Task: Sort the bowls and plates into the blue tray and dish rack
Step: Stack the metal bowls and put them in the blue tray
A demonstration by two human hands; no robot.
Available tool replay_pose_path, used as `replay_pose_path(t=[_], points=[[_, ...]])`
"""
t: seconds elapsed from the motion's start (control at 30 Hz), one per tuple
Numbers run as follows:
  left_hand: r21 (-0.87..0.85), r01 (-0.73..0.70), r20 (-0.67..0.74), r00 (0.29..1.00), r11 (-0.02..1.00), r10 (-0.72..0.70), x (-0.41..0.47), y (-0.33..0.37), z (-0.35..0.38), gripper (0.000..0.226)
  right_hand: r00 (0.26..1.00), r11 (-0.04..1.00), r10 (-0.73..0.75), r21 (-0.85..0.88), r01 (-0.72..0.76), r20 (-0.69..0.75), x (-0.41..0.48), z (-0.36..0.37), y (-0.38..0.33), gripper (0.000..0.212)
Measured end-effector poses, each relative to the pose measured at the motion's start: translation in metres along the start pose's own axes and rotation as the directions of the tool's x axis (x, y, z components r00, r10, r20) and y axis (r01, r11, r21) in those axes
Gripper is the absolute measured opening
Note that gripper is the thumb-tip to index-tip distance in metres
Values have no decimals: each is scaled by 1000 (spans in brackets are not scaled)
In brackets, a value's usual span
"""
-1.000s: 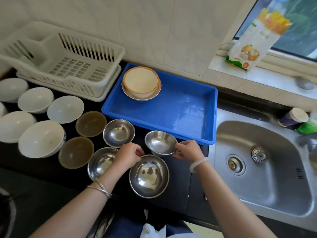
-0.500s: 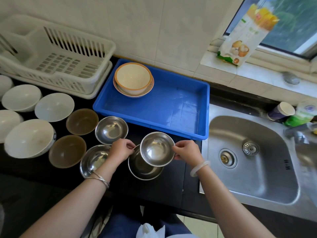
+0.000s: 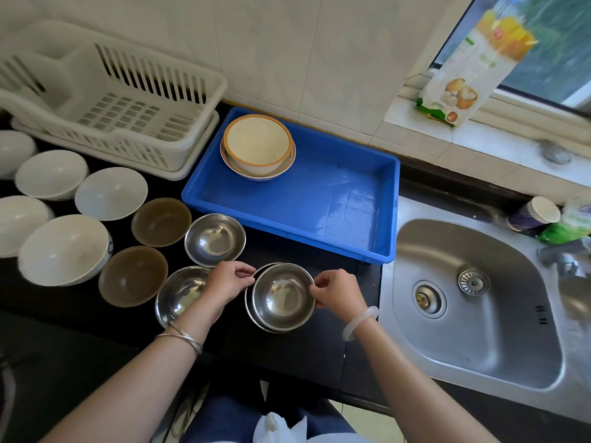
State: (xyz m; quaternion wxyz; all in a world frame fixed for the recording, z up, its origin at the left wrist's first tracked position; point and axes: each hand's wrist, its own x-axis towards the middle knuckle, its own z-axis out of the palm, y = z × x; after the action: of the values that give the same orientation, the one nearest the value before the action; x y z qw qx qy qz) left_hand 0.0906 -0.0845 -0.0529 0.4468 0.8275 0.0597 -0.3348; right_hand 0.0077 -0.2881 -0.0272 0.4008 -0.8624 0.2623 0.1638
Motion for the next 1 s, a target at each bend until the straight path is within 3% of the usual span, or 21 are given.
replay_pose_path(t=[0.23, 0.33, 0.57, 0.73, 0.87, 1.0], points=[[-50, 91, 73, 993, 995, -88, -1, 7, 2, 27, 998, 997, 25, 74, -20, -64, 3, 10, 10, 8], [-77, 148, 98, 985, 986, -141, -1, 9, 3, 28, 994, 993, 70, 100, -61, -82, 4, 13, 17, 16], [-107, 192, 162, 971, 976, -173, 1, 4, 1, 27, 976, 933, 194, 288, -215, 100, 12, 26, 22, 27], [-134, 154, 143, 980, 979, -135, 6, 9, -3, 13, 987, 940, 142, 302, -156, 69, 15, 24, 20, 20], [-192, 41, 64, 998, 981, -29, 11, 34, -10, 8, 997, 927, 66, 372, -47, -39, 20, 2, 6, 17], [-368, -35, -5, 999, 929, 35, 26, 69, -11, 8, 989, 910, 42, 413, 22, -144, 43, -31, -18, 25]])
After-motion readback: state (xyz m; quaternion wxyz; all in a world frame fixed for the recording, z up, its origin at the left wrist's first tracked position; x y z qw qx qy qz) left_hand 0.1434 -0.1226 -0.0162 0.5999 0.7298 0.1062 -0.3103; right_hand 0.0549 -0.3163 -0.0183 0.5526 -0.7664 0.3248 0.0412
